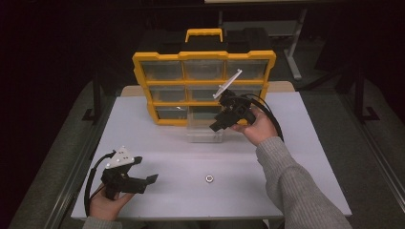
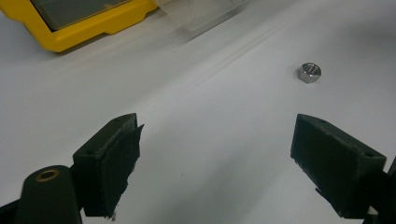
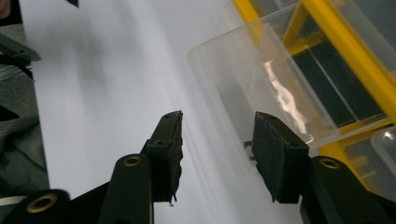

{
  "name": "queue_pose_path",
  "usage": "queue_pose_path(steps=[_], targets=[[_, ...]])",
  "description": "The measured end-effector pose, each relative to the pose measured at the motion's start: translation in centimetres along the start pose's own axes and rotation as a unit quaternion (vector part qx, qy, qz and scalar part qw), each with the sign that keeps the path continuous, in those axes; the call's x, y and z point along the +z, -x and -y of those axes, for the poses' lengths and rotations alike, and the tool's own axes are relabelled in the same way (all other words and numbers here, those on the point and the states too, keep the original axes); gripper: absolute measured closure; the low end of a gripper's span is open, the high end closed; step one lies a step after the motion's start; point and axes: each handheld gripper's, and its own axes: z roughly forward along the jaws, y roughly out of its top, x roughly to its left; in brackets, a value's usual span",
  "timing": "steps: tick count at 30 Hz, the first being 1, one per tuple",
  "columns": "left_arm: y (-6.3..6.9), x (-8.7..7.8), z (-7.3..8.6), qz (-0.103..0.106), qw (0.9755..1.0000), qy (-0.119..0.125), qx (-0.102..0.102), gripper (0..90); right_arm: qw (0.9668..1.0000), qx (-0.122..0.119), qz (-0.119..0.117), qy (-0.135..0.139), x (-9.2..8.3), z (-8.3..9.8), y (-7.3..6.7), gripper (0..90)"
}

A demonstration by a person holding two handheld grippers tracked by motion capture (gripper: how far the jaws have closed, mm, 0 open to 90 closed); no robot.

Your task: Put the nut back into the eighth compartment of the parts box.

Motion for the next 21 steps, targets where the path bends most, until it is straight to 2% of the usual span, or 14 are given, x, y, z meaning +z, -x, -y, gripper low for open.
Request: queue_pose_path(steps=[7, 14, 21], targets=[[0.1, 0.0, 0.0, 0.000, 1.0000, -0.002, 0.003, 15.3, 0.9998, -0.009, -0.014, 0.005, 0.9, 2.1, -1.7, 48.0], [0.1, 0.2, 0.0, 0.001, 1.0000, -0.001, 0.002, 15.3, 0.9996, -0.009, -0.024, -0.010, 2.2, 4.3, -2.8, 47.8], [0.1, 0.3, 0.0, 0.000, 1.0000, 0.002, 0.003, 15.2, 0.9994, -0.015, -0.026, -0.019, 3.6, 5.4, -4.0, 47.5]])
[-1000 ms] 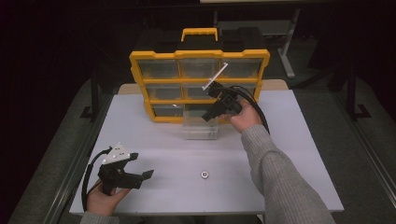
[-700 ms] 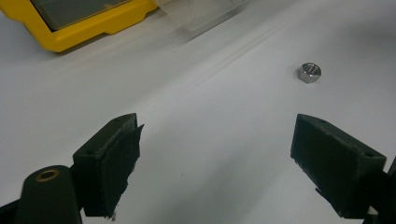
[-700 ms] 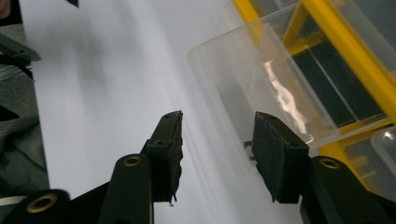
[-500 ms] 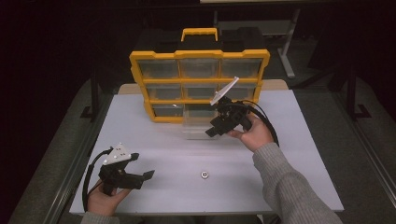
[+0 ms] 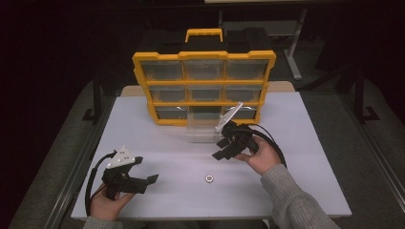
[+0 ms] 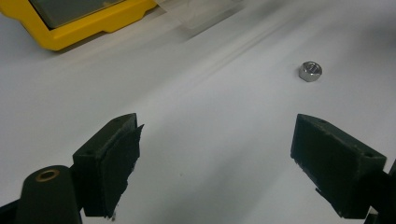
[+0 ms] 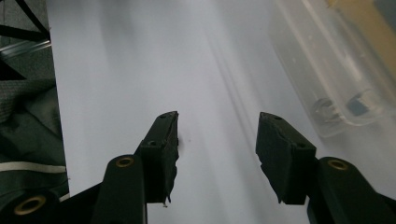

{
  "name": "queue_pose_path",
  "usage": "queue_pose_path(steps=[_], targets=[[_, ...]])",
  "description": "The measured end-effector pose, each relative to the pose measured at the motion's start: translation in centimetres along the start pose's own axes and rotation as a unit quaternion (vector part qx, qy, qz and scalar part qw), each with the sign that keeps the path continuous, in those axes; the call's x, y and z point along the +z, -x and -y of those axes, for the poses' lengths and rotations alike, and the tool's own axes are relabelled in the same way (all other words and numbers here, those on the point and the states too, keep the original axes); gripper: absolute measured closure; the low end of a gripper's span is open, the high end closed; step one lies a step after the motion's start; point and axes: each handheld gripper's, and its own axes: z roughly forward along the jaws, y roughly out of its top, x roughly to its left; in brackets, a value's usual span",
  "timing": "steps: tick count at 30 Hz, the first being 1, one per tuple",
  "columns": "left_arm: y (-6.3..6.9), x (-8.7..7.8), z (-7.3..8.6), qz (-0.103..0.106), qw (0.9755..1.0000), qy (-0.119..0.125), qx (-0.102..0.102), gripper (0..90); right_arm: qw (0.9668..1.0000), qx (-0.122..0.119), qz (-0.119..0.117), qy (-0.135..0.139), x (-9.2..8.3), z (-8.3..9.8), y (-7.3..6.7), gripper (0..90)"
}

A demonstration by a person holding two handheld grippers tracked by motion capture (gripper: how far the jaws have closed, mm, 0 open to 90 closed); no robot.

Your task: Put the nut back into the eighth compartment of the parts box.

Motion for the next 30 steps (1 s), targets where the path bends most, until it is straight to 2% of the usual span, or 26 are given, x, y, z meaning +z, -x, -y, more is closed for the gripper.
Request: queue_pose_path(steps=[12, 14, 30], targets=[[0.0, 0.0, 0.0, 0.000, 1.0000, -0.004, 0.005, 15.2, 0.9997, -0.013, -0.008, -0.021, 3.0, 1.3, -1.5, 48.0], [0.1, 0.0, 0.0, 0.000, 1.0000, -0.003, -0.002, 15.2, 0.9996, -0.014, -0.010, -0.023, 3.5, 1.4, -1.8, 48.6], [0.1, -0.1, 0.0, 0.001, 1.0000, -0.003, -0.002, 15.2, 0.9975, -0.034, -0.022, -0.059, 6.9, 2.1, -3.4, 57.1]])
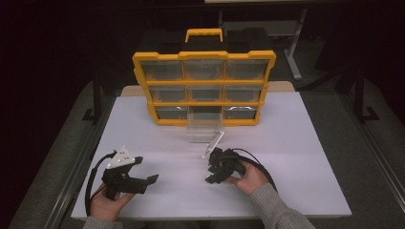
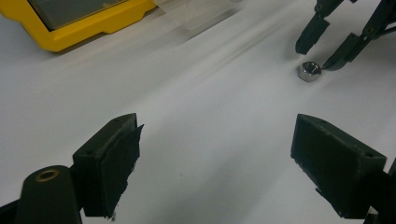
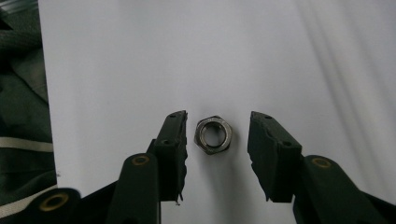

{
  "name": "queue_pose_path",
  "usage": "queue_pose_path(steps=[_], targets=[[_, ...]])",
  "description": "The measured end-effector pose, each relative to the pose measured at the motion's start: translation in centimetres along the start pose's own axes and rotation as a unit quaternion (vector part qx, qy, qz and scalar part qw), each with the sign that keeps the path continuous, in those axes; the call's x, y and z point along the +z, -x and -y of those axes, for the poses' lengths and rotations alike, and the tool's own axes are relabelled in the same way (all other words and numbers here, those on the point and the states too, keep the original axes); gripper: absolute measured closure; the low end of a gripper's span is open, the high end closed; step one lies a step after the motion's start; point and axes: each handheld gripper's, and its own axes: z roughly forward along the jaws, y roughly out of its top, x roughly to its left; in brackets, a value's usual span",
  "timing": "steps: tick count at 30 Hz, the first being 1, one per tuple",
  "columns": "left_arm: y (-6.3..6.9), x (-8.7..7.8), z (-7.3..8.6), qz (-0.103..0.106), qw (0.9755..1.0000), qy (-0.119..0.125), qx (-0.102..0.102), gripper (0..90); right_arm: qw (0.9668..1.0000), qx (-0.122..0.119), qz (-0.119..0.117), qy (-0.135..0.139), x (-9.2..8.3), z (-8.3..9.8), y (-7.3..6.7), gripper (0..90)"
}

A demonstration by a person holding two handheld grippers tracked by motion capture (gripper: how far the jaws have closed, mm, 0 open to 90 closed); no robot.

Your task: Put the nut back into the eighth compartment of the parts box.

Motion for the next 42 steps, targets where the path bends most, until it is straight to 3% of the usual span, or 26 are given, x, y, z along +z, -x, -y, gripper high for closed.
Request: queue_pose_path(steps=[13, 18, 21, 42], targets=[[-0.1, -0.1, 0.1, -0.001, 1.0000, 0.006, -0.006, 15.2, 0.9993, -0.022, 0.019, -0.022, 1.0, -0.2, -0.6, 68.2], [-0.2, -0.1, 0.1, -0.001, 1.0000, 0.000, 0.001, 15.2, 0.9994, -0.024, 0.012, -0.023, 1.0, -0.2, -0.4, 68.9], [-0.2, 0.0, 0.1, -0.001, 1.0000, 0.000, 0.000, 15.2, 0.9997, -0.017, -0.004, -0.015, 0.8, -0.2, 0.0, 69.1], [-0.2, -0.1, 0.0, -0.002, 1.0000, 0.003, 0.002, 15.2, 0.9994, 0.014, -0.018, 0.027, -4.1, -1.5, 2.4, 69.1]])
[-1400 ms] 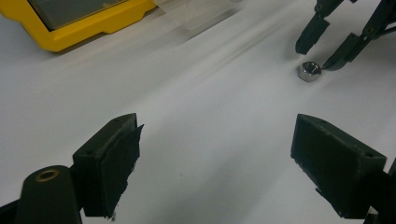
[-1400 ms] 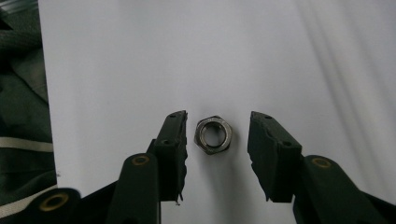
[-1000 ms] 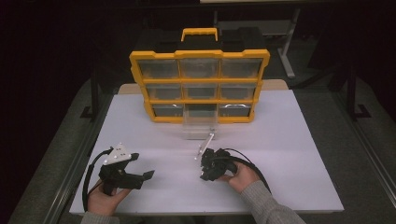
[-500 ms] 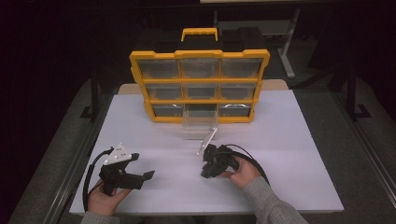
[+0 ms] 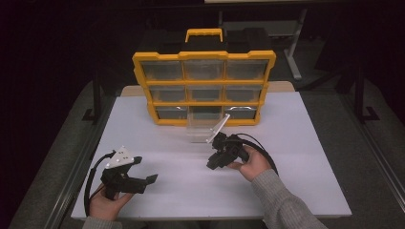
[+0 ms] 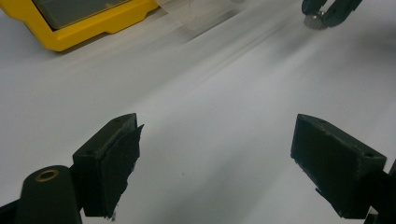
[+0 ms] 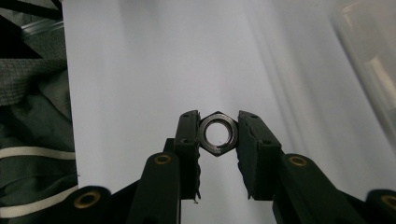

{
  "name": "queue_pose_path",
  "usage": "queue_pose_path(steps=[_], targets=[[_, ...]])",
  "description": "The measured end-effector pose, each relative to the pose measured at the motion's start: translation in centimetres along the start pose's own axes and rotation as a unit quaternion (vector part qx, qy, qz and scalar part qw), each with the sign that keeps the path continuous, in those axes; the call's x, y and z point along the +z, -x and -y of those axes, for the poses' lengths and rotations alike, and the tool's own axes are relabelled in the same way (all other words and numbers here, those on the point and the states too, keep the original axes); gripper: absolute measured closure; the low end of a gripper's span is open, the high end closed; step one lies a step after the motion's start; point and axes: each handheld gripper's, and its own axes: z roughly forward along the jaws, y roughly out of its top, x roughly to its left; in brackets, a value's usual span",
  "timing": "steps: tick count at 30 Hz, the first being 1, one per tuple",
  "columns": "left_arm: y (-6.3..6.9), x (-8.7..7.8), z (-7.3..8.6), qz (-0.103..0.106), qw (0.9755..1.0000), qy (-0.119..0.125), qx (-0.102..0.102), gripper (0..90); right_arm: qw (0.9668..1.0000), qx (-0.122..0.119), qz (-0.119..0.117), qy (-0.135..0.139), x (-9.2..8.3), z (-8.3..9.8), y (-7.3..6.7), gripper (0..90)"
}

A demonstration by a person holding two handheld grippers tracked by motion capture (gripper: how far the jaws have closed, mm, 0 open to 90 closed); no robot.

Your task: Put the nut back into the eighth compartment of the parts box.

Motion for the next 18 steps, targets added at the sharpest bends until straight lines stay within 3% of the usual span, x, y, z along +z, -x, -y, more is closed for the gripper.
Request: queue_pose_path(steps=[18], targets=[[0.1, -0.1, 0.0, 0.000, 1.0000, 0.003, -0.009, 15.2, 0.9994, 0.014, 0.014, 0.030, -4.4, -2.0, 1.8, 69.1]])
